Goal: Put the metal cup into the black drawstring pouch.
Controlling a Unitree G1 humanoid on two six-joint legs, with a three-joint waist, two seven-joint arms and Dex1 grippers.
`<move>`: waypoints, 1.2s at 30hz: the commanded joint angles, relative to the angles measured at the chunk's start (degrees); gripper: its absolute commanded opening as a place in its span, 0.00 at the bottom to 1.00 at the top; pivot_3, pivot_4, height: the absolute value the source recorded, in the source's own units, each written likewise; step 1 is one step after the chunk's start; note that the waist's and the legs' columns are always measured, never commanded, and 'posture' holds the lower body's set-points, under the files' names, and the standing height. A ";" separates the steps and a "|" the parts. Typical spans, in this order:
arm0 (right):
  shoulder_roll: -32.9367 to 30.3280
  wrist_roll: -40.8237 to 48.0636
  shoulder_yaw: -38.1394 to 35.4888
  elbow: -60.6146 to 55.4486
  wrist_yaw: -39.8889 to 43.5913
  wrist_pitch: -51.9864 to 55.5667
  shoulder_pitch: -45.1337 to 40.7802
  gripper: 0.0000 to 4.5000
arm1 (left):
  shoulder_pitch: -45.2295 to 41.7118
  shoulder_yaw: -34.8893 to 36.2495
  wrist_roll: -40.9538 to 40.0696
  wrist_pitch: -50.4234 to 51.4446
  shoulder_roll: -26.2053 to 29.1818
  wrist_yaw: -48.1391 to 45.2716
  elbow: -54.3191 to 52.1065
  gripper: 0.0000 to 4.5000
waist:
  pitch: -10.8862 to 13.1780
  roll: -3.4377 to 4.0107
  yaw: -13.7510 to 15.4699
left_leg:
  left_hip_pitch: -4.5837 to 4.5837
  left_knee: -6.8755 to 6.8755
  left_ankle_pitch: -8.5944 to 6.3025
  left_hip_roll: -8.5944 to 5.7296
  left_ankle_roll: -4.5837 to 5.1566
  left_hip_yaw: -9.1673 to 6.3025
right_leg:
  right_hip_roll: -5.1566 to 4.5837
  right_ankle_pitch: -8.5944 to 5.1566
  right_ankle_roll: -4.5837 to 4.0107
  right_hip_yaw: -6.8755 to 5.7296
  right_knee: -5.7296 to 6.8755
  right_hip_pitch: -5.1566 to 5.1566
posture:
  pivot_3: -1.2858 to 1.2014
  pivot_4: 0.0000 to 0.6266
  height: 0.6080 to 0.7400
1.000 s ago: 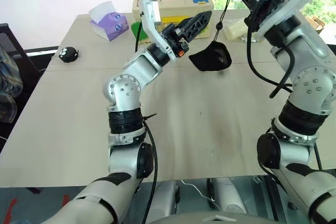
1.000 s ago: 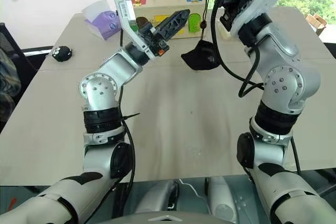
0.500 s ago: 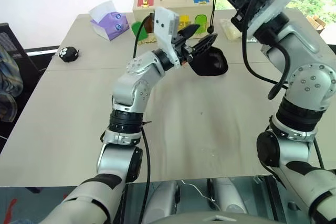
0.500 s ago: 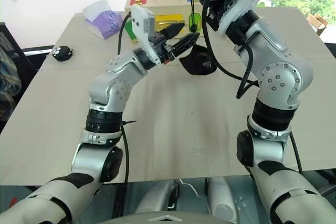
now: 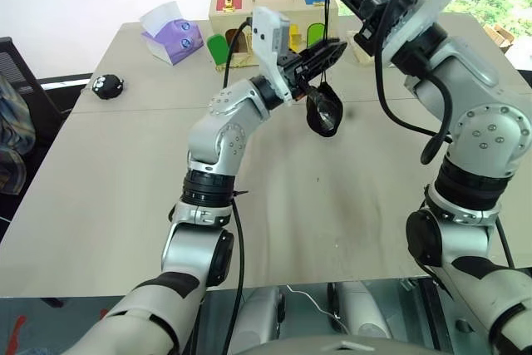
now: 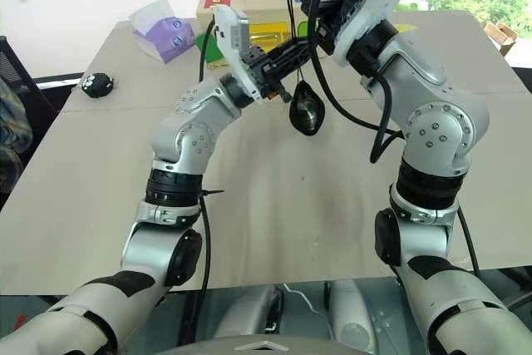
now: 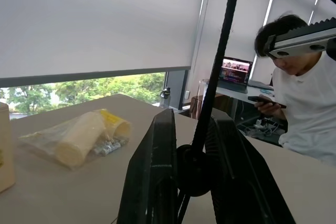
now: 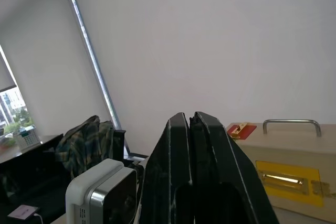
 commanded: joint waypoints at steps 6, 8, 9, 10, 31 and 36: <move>3.34 3.67 -8.41 2.15 -5.26 -12.33 -5.85 0.00 | 2.59 -3.84 5.99 -3.08 2.37 -2.18 0.45 0.05 | 0.01 0.02 -0.08 | 0.00 0.00 0.00 0.00 0.00 0.00 | 0.01 0.00 0.00 0.00 0.01 0.00 | 0.52 0.24 0.77; 4.89 10.62 -14.07 3.02 -7.67 -17.13 -10.15 0.00 | 3.40 -4.73 6.90 -2.91 2.67 -2.81 0.87 0.05 | 0.03 0.05 0.08 | 0.00 0.00 0.01 -0.01 0.00 0.01 | 0.03 0.00 0.00 0.00 0.03 -0.03 | 0.52 0.24 0.77; 5.45 13.45 -15.82 3.29 -8.73 -18.74 -11.65 0.00 | 3.66 -4.73 6.29 -1.97 2.70 -3.55 0.89 0.05 | 0.03 0.05 0.11 | -0.03 -0.01 0.00 -0.01 0.00 -0.01 | 0.03 0.00 0.00 -0.02 0.01 -0.04 | 0.52 0.24 0.77; 6.19 16.54 -17.57 3.57 -9.69 -20.79 -13.18 0.00 | 3.98 -4.63 5.30 -0.84 2.70 -4.57 0.64 0.05 | 0.03 0.05 0.08 | -0.05 -0.01 0.00 -0.01 0.00 -0.04 | 0.03 0.00 0.00 -0.05 -0.01 -0.05 | 0.52 0.24 0.77; -5.43 17.58 -7.32 3.01 -9.68 -17.48 6.60 0.00 | 7.89 -0.83 -1.54 4.71 4.04 -7.14 -8.07 0.86 | 0.02 0.14 0.07 | -0.04 -0.03 0.00 0.03 0.03 0.09 | 0.01 0.00 0.00 0.04 0.01 -0.06 | 0.52 0.24 0.77; -11.89 15.06 -6.27 2.65 -4.70 -14.03 16.67 0.00 | 14.07 -1.78 0.99 7.71 9.96 -6.72 -11.95 0.86 | 0.01 0.14 -0.05 | -0.01 -0.05 0.00 0.04 0.03 0.12 | 0.03 0.00 0.00 0.08 0.01 -0.05 | 0.52 0.24 0.77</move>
